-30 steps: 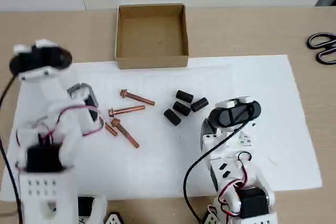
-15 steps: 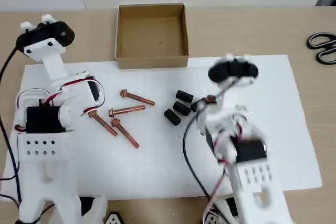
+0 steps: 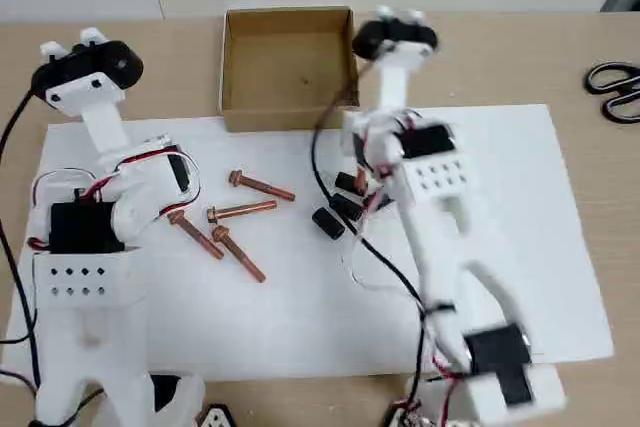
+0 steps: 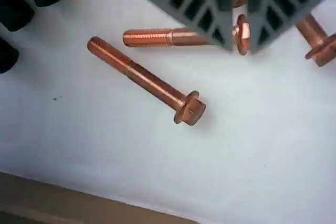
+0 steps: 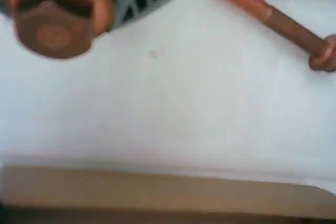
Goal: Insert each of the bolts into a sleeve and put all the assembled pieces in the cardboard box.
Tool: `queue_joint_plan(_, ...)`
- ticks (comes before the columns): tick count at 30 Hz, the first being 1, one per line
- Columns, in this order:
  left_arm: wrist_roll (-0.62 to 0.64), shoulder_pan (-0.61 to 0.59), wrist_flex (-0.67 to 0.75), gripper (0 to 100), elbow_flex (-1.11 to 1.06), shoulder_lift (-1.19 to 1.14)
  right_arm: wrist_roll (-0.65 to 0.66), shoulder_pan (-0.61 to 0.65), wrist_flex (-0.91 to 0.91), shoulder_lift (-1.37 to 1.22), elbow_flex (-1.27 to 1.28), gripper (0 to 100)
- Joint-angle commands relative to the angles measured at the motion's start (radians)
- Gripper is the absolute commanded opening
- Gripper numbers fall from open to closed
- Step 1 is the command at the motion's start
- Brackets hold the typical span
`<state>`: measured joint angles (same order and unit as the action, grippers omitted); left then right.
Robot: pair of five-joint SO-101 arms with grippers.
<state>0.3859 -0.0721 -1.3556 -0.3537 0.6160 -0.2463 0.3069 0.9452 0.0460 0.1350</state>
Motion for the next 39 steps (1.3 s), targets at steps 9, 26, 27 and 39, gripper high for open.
queue_joint_plan(9, 0.009, -0.002, -0.071, 1, 0.035, 0.009, 0.026, 0.018, -0.064, -0.414, -0.578, 0.3)
queue_joint_plan(26, 0.074, -0.002, -0.078, 1, 0.035, 0.011, 0.054, 0.012, -0.148, -1.032, -1.350, 0.5)
queue_joint_plan(27, 0.074, -0.002, -0.078, 1, 0.035, 0.011, 0.054, 0.012, -0.148, -1.061, -1.378, 0.5)
queue_joint_plan(39, 0.072, -0.002, -0.078, 1, 0.035, 0.011, 0.092, 0.007, -0.070, -1.227, -1.508, 7.7)
